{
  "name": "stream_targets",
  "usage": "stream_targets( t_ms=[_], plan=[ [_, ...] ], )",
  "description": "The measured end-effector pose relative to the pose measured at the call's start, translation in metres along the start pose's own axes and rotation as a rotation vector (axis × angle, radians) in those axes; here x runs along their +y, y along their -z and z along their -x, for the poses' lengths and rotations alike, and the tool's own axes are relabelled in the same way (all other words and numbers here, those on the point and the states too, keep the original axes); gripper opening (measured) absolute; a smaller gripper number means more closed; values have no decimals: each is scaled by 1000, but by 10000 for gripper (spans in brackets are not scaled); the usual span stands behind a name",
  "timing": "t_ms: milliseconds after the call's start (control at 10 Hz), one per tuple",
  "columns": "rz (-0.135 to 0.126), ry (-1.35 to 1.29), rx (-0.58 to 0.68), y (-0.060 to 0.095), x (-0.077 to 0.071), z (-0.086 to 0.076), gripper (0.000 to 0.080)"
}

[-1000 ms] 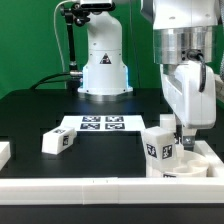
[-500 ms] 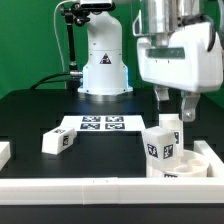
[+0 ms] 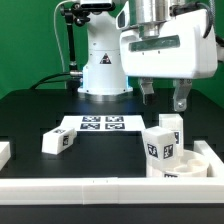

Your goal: Assemble stool

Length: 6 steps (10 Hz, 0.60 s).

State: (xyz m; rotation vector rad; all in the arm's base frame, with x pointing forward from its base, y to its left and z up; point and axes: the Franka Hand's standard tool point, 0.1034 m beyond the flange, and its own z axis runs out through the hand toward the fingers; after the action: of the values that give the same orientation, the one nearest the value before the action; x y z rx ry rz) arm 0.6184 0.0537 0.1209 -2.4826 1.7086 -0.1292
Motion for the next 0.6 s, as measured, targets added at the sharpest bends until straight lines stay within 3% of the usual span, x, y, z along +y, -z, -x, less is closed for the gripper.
stream_targets(
  t_ms=[200,300,400,600],
  plan=[
    [-3,73,4,0,3,-3,648],
    [-13,219,10,2,17,-15,648],
    [-8,319,10,5,35,-33,648],
    [6,472,18,7,55,-72,648]
  ],
)
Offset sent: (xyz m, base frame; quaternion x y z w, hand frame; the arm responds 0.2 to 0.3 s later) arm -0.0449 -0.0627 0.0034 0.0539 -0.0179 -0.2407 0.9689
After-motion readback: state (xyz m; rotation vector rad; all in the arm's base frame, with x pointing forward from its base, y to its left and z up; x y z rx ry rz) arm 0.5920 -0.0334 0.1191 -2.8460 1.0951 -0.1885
